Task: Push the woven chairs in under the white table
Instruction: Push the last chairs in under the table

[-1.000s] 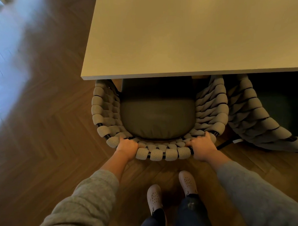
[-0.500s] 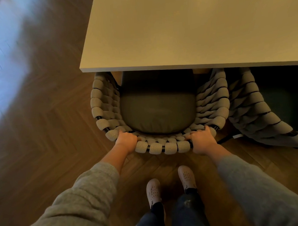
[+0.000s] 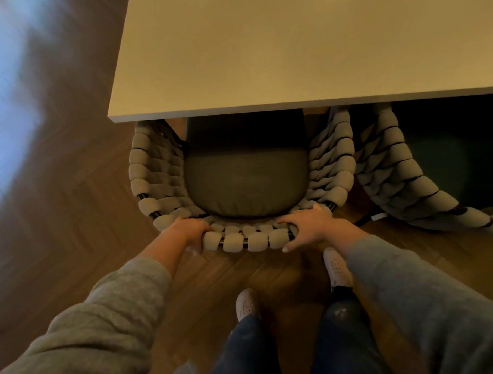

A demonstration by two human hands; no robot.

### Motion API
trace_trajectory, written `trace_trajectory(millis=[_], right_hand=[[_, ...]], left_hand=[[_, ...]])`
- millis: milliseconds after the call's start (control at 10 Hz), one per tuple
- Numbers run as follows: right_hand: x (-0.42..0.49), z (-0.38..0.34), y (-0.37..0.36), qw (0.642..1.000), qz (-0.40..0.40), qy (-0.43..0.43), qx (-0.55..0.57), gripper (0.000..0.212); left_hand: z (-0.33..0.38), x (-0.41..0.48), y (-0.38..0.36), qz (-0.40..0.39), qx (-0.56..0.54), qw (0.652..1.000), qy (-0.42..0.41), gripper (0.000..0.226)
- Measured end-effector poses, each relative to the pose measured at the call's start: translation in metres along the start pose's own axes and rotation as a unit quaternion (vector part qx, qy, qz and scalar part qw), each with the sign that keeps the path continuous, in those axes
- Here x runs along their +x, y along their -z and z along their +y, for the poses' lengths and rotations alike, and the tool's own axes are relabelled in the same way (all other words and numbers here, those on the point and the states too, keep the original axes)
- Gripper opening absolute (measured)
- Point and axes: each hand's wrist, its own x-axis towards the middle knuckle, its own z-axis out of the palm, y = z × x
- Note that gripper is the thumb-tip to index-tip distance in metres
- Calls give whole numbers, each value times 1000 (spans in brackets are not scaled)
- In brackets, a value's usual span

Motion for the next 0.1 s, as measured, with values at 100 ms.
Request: trace_trajectory(millis=[100], right_hand=[[-7,23,18,995,-7,31,94,84]], left_hand=[[17,-2,23,-70,-123,990,31,79]])
